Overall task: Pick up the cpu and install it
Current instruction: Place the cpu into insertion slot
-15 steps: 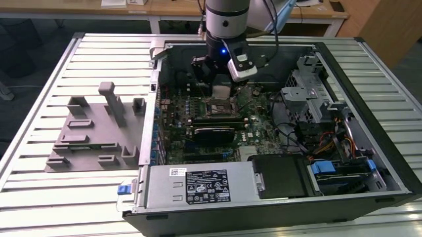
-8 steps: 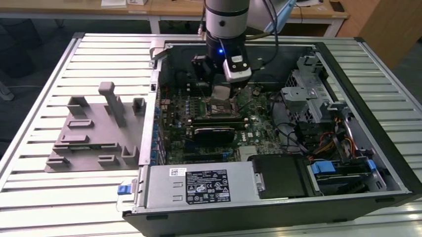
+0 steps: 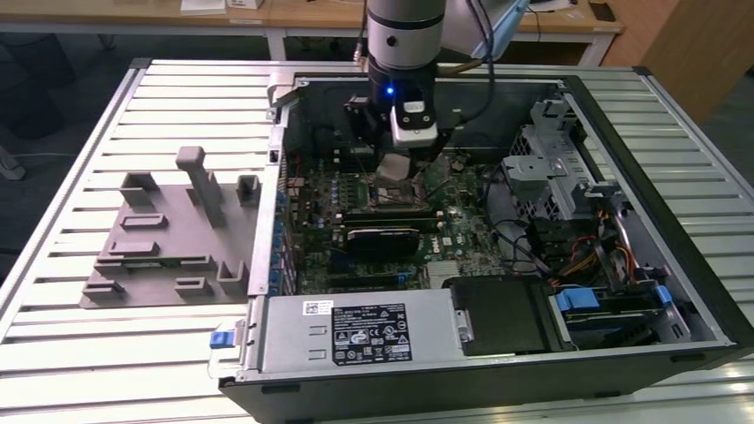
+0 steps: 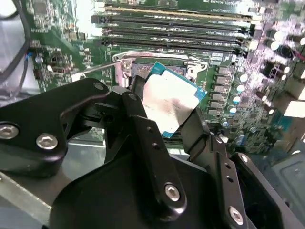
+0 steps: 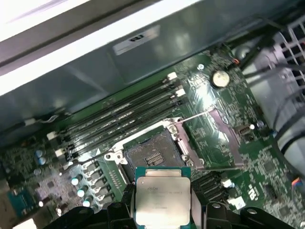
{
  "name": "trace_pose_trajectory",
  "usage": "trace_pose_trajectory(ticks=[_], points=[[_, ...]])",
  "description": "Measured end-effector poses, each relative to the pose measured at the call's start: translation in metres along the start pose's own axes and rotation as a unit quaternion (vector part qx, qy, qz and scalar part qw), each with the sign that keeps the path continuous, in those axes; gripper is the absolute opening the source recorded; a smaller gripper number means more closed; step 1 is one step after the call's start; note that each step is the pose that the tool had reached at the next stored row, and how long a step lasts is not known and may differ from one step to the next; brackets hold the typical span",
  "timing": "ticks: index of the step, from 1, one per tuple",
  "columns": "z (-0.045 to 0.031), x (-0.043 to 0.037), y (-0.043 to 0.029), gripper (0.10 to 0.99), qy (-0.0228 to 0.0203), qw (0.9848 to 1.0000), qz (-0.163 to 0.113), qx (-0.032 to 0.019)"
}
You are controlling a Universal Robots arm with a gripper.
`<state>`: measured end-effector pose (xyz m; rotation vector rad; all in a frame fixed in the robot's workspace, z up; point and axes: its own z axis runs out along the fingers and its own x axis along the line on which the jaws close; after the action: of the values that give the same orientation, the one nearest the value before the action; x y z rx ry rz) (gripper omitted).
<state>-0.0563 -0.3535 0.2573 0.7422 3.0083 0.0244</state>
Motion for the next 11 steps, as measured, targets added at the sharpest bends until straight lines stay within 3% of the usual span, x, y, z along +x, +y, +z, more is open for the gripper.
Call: trace_pose_trajectory(ticks=[6,11], points=[[0.0004,0.0000,0.0000,0.545,-0.0014,0.9986,0.053,0.0020],[0.0008,0.0000,0.0000,0.545,-0.0025,0.9951,0.099,0.0037]])
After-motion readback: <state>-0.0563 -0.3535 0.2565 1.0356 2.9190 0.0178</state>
